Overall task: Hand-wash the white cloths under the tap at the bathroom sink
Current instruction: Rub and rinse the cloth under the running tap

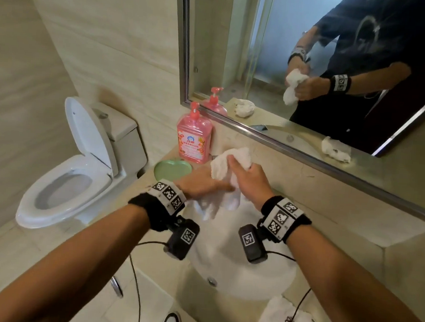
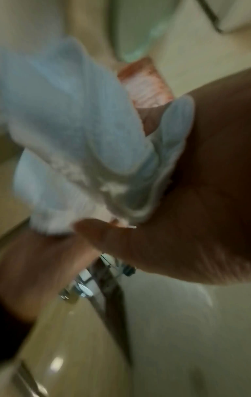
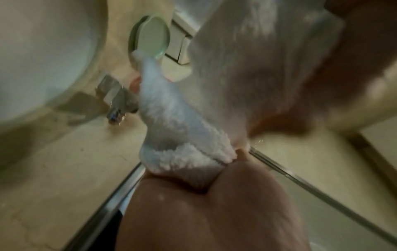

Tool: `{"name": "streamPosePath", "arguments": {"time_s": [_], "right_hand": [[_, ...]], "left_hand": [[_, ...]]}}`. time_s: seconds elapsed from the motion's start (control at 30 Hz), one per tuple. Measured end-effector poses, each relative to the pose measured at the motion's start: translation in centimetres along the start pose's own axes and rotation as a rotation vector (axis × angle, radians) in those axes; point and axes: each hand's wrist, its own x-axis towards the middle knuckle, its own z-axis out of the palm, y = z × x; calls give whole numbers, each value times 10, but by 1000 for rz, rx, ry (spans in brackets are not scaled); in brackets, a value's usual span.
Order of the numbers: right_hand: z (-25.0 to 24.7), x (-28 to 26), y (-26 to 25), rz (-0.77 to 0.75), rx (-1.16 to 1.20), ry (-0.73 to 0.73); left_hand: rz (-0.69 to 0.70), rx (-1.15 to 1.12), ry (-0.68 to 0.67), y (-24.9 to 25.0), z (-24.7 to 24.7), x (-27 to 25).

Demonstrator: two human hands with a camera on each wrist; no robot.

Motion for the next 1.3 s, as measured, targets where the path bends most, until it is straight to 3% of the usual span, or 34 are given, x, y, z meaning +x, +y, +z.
{"name": "streamPosePath", "arguments": {"time_s": [0.07, 0.13, 0.27, 0.33, 0.4, 0.47, 0.53, 0.63, 0.73, 0.83, 0.93, 1.0, 1.07, 1.17, 1.2, 1.3], "right_hand": [[-11, 2, -1, -107, -157, -87], [-24, 3, 2, -185, -365, -234], [-41, 8, 20, -159, -784, -351], [-44, 9, 29, -88, -697, -334], [-42, 9, 33, 29, -357, -259], [-34, 5, 34, 85, 23, -98], [-14, 1, 30, 49, 219, 94], [36, -10, 16, -117, 212, 209], [57, -6, -5, -76, 277, 211], [49, 5, -15, 0, 311, 255], [56, -1, -9, -80, 235, 221], [51, -1, -5, -58, 168, 193], [32, 7, -5, -8, 38, 128], [-1, 14, 2, -30, -374, -5], [-7, 14, 4, -40, -463, -45], [-17, 9, 6, -60, -451, -221]], "left_hand": [[-2, 458, -74, -9, -22, 1], [-35, 660, -102, -18, -43, 1], [-39, 554, -20, -38, -67, -7], [-47, 437, 12, -48, -66, -11], [-69, 305, 87, -53, -60, -11], [-99, 90, 144, -50, -52, -10], [-101, -195, 152, -38, -40, -9], [-68, -452, 243, -17, -17, 0], [-89, -622, 233, 0, 7, 8], [-121, -567, 188, 5, 9, 9], [-119, -539, 240, 7, 3, 11], [-78, -585, 182, 4, 4, 10], [-26, -346, 100, -3, 1, 7], [-1, 664, 12, -21, -19, 4], [-32, 867, 18, -26, -27, 3], [-104, 1064, -13, -43, -39, 2]]}}
